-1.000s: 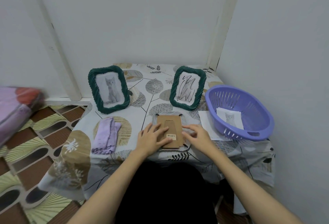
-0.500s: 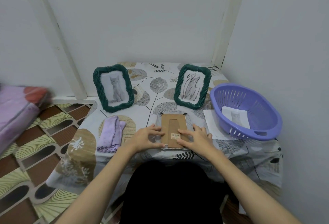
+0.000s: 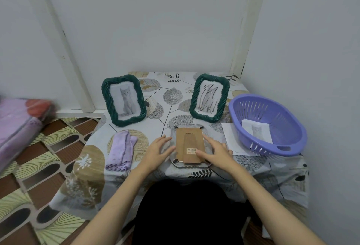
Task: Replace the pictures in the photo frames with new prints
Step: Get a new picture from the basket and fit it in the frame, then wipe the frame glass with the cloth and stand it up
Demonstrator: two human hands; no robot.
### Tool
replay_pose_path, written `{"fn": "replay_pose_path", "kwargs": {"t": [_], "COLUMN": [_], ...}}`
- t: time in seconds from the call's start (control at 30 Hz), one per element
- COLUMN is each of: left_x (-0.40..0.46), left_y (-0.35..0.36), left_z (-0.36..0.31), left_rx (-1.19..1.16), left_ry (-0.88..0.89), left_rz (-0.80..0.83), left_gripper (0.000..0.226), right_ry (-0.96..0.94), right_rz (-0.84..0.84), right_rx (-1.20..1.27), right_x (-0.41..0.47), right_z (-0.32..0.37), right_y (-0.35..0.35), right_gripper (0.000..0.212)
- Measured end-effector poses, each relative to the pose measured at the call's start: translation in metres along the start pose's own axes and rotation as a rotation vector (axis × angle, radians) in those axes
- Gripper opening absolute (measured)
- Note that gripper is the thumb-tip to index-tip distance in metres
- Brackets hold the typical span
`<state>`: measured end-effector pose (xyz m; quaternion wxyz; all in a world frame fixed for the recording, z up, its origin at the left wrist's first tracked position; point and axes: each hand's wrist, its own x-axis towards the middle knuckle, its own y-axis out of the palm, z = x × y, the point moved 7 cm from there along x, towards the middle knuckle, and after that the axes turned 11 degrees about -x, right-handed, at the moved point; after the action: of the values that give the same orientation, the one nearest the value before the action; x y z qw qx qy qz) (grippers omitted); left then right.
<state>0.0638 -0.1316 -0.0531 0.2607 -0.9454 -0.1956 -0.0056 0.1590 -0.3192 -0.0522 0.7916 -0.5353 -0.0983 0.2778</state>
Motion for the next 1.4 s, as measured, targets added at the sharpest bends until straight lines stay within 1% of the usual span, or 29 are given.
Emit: {"fn": "replay_pose_path", "kwargs": {"t": [0.07, 0.1, 0.13, 0.2, 0.23, 0.27, 0.3, 0.33, 0.37, 0.4, 0.47, 0.5, 0.53, 0.6, 0.67, 0.7, 0.73, 0.77, 0.83, 0.87, 0.9, 0.97, 1.03, 1.07, 1.13, 1.17, 1.2, 1.3, 1.4], "left_x": [0.002, 0.003, 0.003, 0.006, 0.007, 0.007, 0.006, 0.005, 0.003, 0.002, 0.005, 0.010, 0.013, 0.019, 0.021, 0.019, 0.016, 0.012, 0.005, 0.003, 0.001, -0.001, -0.002, -0.002, -0.001, -0.001, 0.000, 0.004, 0.006], "left_y": [0.005, 0.008, 0.010, 0.011, 0.009, 0.007, 0.006, 0.006, 0.007, 0.006, 0.008, 0.010, 0.012, 0.006, 0.008, 0.010, 0.012, 0.016, 0.023, 0.026, 0.028, 0.023, 0.009, 0.004, -0.001, -0.002, -0.002, 0.003, 0.002], "left_z": [0.001, 0.002, 0.002, 0.004, 0.005, 0.005, 0.004, 0.002, 0.000, -0.003, -0.007, -0.009, -0.012, -0.029, -0.029, -0.025, -0.019, -0.011, -0.005, -0.005, -0.007, -0.004, 0.005, 0.008, 0.014, 0.017, 0.019, 0.018, 0.015], "left_rx": [0.003, -0.039, -0.092, -0.216, -0.333, -0.528, -0.773, -1.002, -1.172, -1.258, -1.337, -1.357, -1.376, -1.417, -1.359, -1.308, -1.224, -1.139, -0.979, -0.952, -0.968, -0.940, -0.691, -0.553, -0.302, -0.166, -0.019, 0.336, 0.498], "left_ry": [-0.032, -0.062, -0.093, -0.165, -0.208, -0.267, -0.343, -0.406, -0.452, -0.476, -0.476, -0.459, -0.432, -0.372, -0.380, -0.411, -0.430, -0.444, -0.450, -0.439, -0.437, -0.411, -0.370, -0.347, -0.316, -0.311, -0.311, -0.229, -0.164], "left_rz": [0.036, 0.044, 0.036, -0.028, -0.077, -0.126, -0.172, -0.182, -0.174, -0.147, -0.083, -0.048, -0.015, 0.030, 0.013, -0.008, -0.026, -0.038, -0.010, 0.008, 0.019, -0.009, -0.039, -0.033, 0.018, 0.049, 0.084, 0.183, 0.194], "left_gripper": [0.060, 0.062, 0.060, 0.055, 0.051, 0.047, 0.043, 0.042, 0.043, 0.048, 0.057, 0.061, 0.064, 0.068, 0.065, 0.060, 0.054, 0.049, 0.050, 0.053, 0.057, 0.072, 0.081, 0.085, 0.091, 0.091, 0.089, 0.081, 0.074], "right_ry": [0.021, 0.027, 0.036, 0.061, 0.075, 0.083, 0.079, 0.056, 0.010, -0.055, -0.199, -0.242, -0.259, -0.276, -0.285, -0.295, -0.280, -0.235, -0.115, -0.084, -0.061, -0.041, -0.011, 0.003, 0.019, 0.016, 0.009, 0.002, 0.014], "right_rz": [-0.022, -0.036, -0.049, -0.058, -0.054, -0.047, -0.045, -0.057, -0.083, -0.114, -0.167, -0.172, -0.182, -0.278, -0.382, -0.441, -0.472, -0.485, -0.417, -0.358, -0.298, -0.203, -0.129, -0.100, -0.039, -0.016, -0.001, -0.015, -0.088], "right_rx": [0.033, 0.036, 0.040, 0.054, 0.069, 0.083, 0.086, 0.088, 0.089, 0.087, 0.071, 0.038, -0.029, -0.228, -0.281, -0.254, -0.159, 0.021, 0.476, 0.644, 0.728, 0.773, 0.699, 0.579, 0.195, 0.049, -0.037, -0.168, -0.309], "right_x": [-0.001, -0.003, -0.004, -0.006, -0.006, -0.005, -0.005, -0.006, -0.009, -0.013, -0.021, -0.022, -0.024, -0.021, -0.019, -0.021, -0.023, -0.023, -0.018, -0.014, -0.010, -0.007, -0.007, -0.006, -0.005, -0.005, -0.006, -0.008, -0.008], "right_z": [0.000, 0.001, 0.001, 0.003, 0.004, 0.006, 0.010, 0.017, 0.027, 0.039, 0.065, 0.075, 0.082, 0.093, 0.095, 0.093, 0.087, 0.077, 0.055, 0.050, 0.048, 0.048, 0.046, 0.042, 0.033, 0.031, 0.029, 0.026, 0.021], "right_y": [-0.002, -0.003, -0.002, 0.000, 0.000, 0.000, 0.000, -0.002, -0.005, -0.008, -0.017, -0.021, -0.022, -0.037, -0.051, -0.057, -0.064, -0.071, -0.073, -0.069, -0.060, -0.037, -0.015, -0.006, 0.010, 0.016, 0.022, 0.032, 0.038], "right_gripper": [0.078, 0.080, 0.081, 0.079, 0.078, 0.076, 0.075, 0.074, 0.074, 0.073, 0.074, 0.072, 0.068, 0.059, 0.061, 0.064, 0.065, 0.062, 0.053, 0.051, 0.050, 0.050, 0.055, 0.062, 0.078, 0.084, 0.088, 0.095, 0.111]}}
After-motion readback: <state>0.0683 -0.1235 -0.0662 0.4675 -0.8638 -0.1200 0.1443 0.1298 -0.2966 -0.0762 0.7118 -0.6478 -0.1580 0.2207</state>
